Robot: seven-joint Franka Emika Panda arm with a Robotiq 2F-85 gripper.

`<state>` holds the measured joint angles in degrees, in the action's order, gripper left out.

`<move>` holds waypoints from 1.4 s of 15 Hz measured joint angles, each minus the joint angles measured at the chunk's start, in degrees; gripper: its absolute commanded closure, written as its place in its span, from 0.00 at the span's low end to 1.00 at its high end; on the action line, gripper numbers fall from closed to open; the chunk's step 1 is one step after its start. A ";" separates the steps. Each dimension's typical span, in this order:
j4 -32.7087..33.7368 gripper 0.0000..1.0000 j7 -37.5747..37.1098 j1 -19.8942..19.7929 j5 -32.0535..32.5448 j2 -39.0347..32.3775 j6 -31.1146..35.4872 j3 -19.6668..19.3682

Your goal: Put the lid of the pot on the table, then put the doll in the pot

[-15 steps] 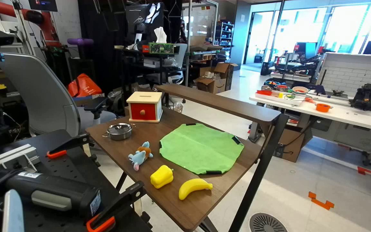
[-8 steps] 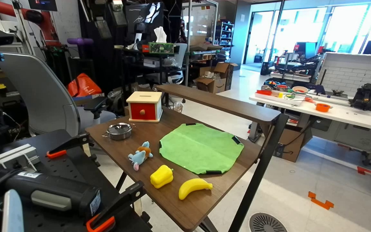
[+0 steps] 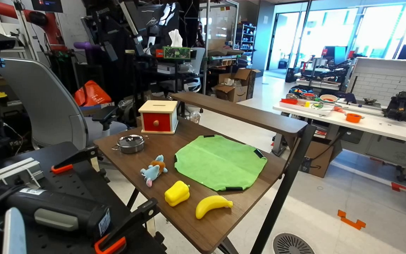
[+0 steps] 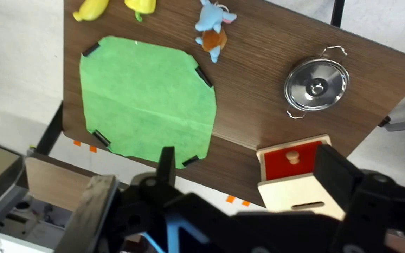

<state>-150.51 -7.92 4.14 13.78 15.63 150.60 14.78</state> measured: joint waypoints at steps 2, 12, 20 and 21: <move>0.13 0.00 4.80 1.23 -0.46 -3.26 5.60 -0.78; 9.79 0.00 45.42 7.37 -29.81 -24.70 13.17 3.36; 20.43 0.00 50.38 1.59 -23.90 -34.39 -5.43 2.22; 21.36 0.00 48.85 1.71 -21.82 -35.28 -7.14 1.54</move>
<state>-129.15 40.93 5.84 -8.05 -19.66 143.46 16.32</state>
